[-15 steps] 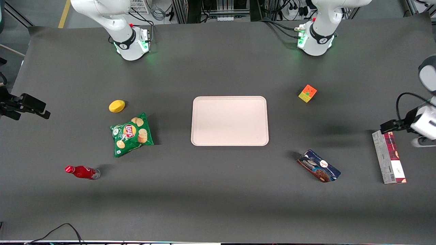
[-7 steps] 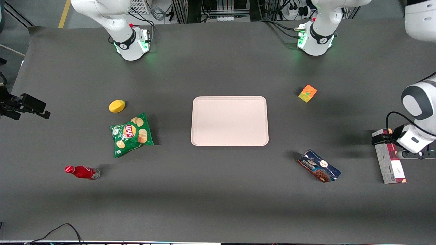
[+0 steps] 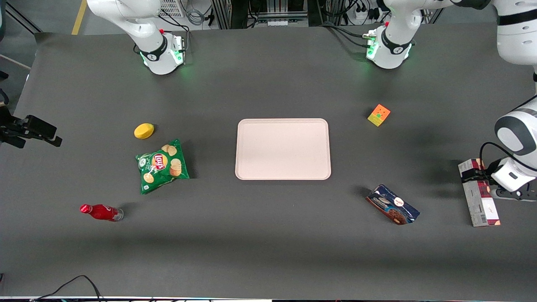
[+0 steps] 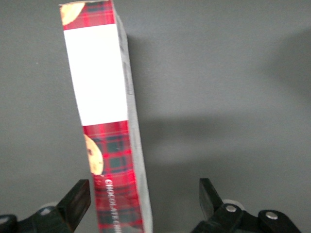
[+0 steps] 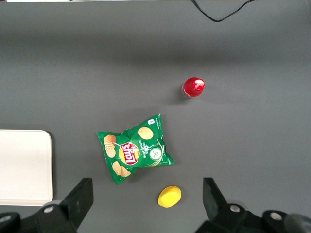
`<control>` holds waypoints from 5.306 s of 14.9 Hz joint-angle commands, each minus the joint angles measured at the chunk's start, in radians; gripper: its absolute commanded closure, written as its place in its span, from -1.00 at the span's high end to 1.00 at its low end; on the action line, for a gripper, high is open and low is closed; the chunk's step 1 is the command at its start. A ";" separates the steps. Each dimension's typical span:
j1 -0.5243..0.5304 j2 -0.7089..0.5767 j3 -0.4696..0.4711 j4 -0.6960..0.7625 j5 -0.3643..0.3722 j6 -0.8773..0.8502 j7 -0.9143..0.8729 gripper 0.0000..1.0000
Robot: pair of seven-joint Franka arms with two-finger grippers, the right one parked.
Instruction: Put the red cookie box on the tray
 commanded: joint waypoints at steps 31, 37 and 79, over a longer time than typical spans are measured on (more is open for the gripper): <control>-0.176 -0.190 0.013 0.171 0.084 -0.459 -0.245 -0.99; -0.297 -0.301 -0.142 0.300 0.084 -0.662 -0.685 -0.94; -0.392 -0.171 -0.541 -0.367 0.455 0.344 -1.377 1.00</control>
